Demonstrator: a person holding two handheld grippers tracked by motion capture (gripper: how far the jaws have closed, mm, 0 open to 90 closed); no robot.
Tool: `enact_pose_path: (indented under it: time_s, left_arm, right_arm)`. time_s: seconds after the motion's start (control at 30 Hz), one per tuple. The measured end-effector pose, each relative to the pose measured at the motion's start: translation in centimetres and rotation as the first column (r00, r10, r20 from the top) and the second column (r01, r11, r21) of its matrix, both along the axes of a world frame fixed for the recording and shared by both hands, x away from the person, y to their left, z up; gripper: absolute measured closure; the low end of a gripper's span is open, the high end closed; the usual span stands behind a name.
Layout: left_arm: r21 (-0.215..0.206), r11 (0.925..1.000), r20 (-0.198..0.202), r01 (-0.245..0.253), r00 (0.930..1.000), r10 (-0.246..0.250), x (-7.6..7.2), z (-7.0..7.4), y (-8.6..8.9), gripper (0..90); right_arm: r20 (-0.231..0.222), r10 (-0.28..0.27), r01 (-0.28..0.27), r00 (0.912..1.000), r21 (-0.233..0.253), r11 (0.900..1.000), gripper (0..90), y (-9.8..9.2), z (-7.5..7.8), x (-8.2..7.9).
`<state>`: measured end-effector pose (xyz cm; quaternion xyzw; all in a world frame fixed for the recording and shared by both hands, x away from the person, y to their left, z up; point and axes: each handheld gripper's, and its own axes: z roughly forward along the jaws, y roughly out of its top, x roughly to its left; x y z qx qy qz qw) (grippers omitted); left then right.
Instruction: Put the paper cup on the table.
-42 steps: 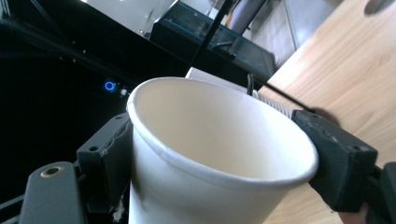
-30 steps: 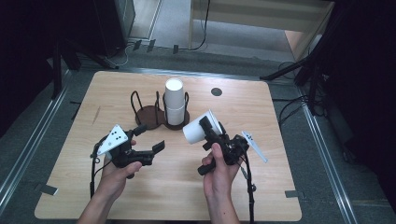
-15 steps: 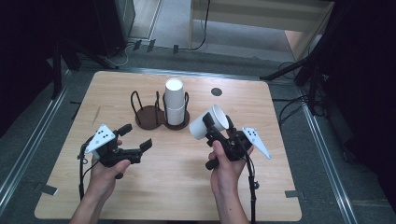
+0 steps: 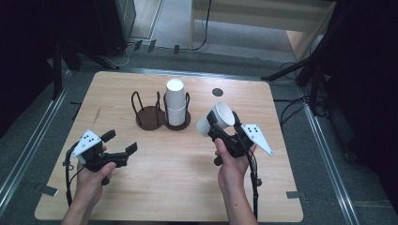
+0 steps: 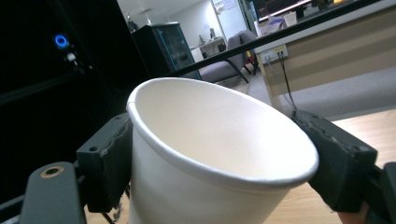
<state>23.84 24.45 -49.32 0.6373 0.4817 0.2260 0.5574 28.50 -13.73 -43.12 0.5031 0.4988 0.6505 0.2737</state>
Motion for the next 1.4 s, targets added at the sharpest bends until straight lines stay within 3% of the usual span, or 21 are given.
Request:
enact_pose_path:
  time_s: [0.2, 0.3, 0.57, 0.67, 0.73, 0.87, 1.0, 1.07, 1.13, 1.17, 1.23, 1.27, 1.3, 1.33, 1.37, 1.4]
  left_arm:
    - [-0.009, 0.9965, -0.032, -0.083, 0.9961, 0.083, -0.3, -1.5, 2.4, 0.0]
    - [-0.012, 0.9939, -0.039, -0.109, 0.9933, 0.109, -0.6, -2.1, 3.4, 0.0]
    - [0.002, 0.9904, -0.060, -0.138, 0.9886, 0.138, -1.1, -3.1, 4.8, 0.0]
    - [0.010, 0.9885, -0.062, -0.151, 0.9865, 0.151, -1.4, -3.4, 5.7, 0.0]
    - [0.007, 0.9872, -0.063, -0.159, 0.9852, 0.160, -1.5, -3.5, 6.0, 0.0]
    - [0.011, 0.9824, -0.068, -0.186, 0.9801, 0.187, -2.0, -4.0, 7.3, 0.0]
    - [0.013, 0.9792, -0.062, -0.202, 0.9773, 0.203, -2.3, -4.2, 8.0, 0.0]
    - [0.015, 0.9772, -0.057, -0.212, 0.9755, 0.212, -2.4, -4.4, 8.4, 0.0]
    - [0.015, 0.9724, -0.058, -0.233, 0.9707, 0.233, -2.3, -4.7, 8.8, 0.0]
    - [0.017, 0.9673, -0.066, -0.253, 0.9651, 0.254, -2.1, -4.9, 9.2, 0.0]
    - [0.002, 0.9639, -0.072, -0.266, 0.9613, 0.266, -2.1, -5.1, 9.5, 0.0]
    - [-0.007, 0.9613, -0.067, -0.276, 0.9592, 0.274, -2.2, -5.1, 10.0, 0.0]
    - [-0.007, 0.9613, -0.067, -0.276, 0.9592, 0.274, -2.2, -5.1, 10.0, 0.0]
    - [0.003, 0.9576, -0.054, -0.288, 0.9562, 0.288, -2.3, -5.2, 10.4, 0.0]
    - [0.003, 0.9576, -0.054, -0.288, 0.9562, 0.288, -2.3, -5.2, 10.4, 0.0]
    - [0.025, 0.9522, -0.037, -0.304, 0.9515, 0.305, -2.4, -5.3, 10.6, 0.0]
  right_arm:
    - [0.054, 0.000, 0.005, 0.9985, -0.102, 0.995, 18.5, -0.4, -0.5, 1.0]
    - [0.055, 0.021, -0.014, 0.9983, -0.130, 0.991, 19.0, -0.7, -0.6, 1.4]
    - [0.072, -0.008, 0.023, 0.9974, -0.212, 0.977, 19.2, -1.4, -1.2, 2.3]
    - [0.095, -0.014, 0.039, 0.9954, -0.265, 0.963, 19.6, -1.6, -1.7, 2.8]
    - [0.095, -0.015, 0.041, 0.9954, -0.271, 0.962, 19.7, -1.6, -1.8, 2.9]
    - [0.125, -0.010, 0.053, 0.9921, -0.343, 0.938, 20.3, -1.7, -2.2, 3.8]
    - [0.133, -0.010, 0.059, 0.9911, -0.366, 0.929, 20.7, -1.8, -2.5, 4.4]
    - [0.151, -0.003, 0.065, 0.9885, -0.408, 0.911, 21.4, -1.8, -2.7, 5.0]
    - [0.156, -0.005, 0.071, 0.9878, -0.417, 0.906, 21.6, -1.8, -2.7, 5.2]
    - [0.151, -0.008, 0.071, 0.9885, -0.421, 0.904, 21.9, -1.9, -2.9, 5.7]
    - [0.151, -0.012, 0.075, 0.9885, -0.423, 0.903, 22.0, -1.9, -3.0, 5.8]
    - [0.153, -0.017, 0.083, 0.9881, -0.436, 0.896, 22.3, -1.9, -3.3, 6.3]
    - [0.153, -0.017, 0.083, 0.9881, -0.436, 0.896, 22.3, -1.9, -3.3, 6.3]
    - [0.157, -0.019, 0.090, 0.9875, -0.458, 0.885, 22.6, -1.8, -3.6, 6.6]
    - [0.157, -0.019, 0.090, 0.9875, -0.458, 0.885, 22.6, -1.8, -3.6, 6.6]
    - [0.148, -0.017, 0.087, 0.9889, -0.478, 0.874, 23.0, -1.6, -3.9, 6.9]
